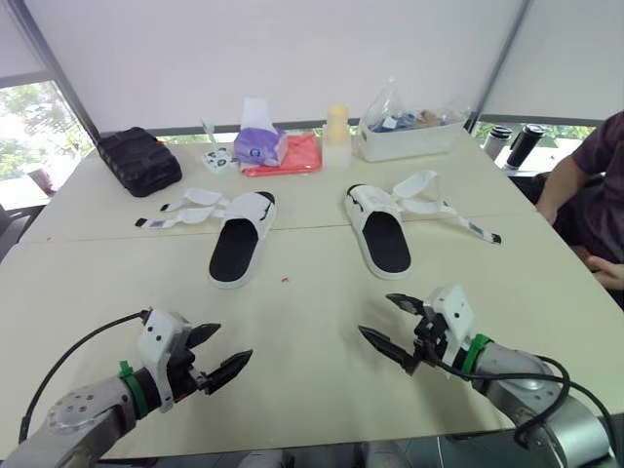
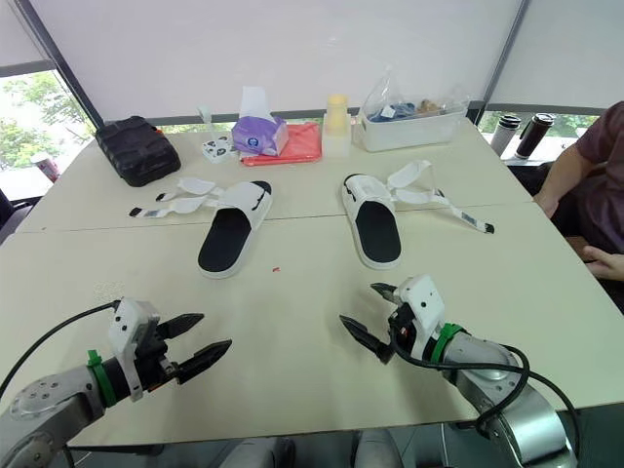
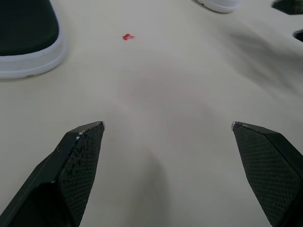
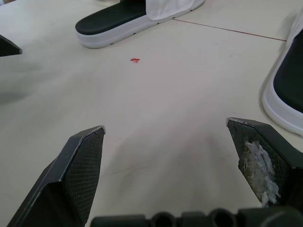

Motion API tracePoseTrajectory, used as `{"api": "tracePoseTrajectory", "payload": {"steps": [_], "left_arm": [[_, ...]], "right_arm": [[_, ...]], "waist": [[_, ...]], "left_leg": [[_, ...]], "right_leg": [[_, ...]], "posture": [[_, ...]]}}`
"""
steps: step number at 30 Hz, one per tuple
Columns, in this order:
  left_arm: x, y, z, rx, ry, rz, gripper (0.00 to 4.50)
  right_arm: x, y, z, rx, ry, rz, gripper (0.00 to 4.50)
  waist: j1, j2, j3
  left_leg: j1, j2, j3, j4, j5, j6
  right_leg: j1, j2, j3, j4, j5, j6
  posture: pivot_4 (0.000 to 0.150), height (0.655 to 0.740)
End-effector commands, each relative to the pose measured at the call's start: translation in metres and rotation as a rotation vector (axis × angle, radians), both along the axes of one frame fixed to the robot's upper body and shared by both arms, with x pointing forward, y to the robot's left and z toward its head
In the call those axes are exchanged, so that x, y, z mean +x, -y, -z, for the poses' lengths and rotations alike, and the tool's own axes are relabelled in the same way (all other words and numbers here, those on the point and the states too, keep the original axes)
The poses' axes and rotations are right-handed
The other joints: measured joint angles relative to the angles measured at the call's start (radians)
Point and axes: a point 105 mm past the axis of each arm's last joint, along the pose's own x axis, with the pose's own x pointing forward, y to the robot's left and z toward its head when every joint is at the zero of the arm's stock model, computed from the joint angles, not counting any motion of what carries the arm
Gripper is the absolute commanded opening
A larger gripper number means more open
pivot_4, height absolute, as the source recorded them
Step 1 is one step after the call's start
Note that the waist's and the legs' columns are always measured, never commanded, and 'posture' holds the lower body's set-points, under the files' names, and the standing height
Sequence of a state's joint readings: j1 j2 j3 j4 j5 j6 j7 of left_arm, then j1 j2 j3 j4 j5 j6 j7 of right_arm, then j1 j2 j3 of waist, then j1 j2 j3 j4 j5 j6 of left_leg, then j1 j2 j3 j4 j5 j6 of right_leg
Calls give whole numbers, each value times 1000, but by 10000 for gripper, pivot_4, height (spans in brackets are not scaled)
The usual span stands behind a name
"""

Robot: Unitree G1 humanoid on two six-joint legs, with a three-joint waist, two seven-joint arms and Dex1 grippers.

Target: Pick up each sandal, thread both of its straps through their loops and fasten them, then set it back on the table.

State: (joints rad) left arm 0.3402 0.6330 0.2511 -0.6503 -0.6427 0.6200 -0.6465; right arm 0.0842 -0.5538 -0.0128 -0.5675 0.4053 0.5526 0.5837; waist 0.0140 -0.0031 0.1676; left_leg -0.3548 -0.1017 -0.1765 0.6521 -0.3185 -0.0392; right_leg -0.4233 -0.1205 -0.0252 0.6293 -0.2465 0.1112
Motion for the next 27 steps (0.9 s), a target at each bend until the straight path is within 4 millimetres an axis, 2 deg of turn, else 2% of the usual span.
{"api": "tracePoseTrajectory", "payload": {"steps": [1, 13, 20, 27], "left_arm": [[-1, 6, -9, -8, 45, 37, 45000], [5, 8, -10, -41, 47, 17, 45000], [10, 7, -18, -79, 54, -3, 45000], [13, 8, -17, -56, 55, 16, 45000]], "right_arm": [[2, -5, -8, 17, 42, -10, 44762], [-9, -12, -6, 35, 8, -32, 44762], [-2, -9, -13, 23, 56, -2, 44762], [9, -6, -16, -64, 163, 32, 44762]], "waist": [[0, 0, 0], [0, 0, 0], [-1, 0, 0], [0, 0, 0]], "left_leg": [[0, 0, 0, 0, 0, 0], [0, 1, 3, 0, 0, 0], [1, 2, 4, 0, 0, 0], [1, 2, 5, 0, 0, 0]], "right_leg": [[0, 0, 0, 0, 0, 0], [-1, 1, 3, 0, 0, 0], [-1, 1, 4, 0, 1, 0], [-2, 2, 5, 0, 1, 0]], "posture": [[1500, 7400], [1500, 7400], [1500, 7400], [1500, 7400]]}}
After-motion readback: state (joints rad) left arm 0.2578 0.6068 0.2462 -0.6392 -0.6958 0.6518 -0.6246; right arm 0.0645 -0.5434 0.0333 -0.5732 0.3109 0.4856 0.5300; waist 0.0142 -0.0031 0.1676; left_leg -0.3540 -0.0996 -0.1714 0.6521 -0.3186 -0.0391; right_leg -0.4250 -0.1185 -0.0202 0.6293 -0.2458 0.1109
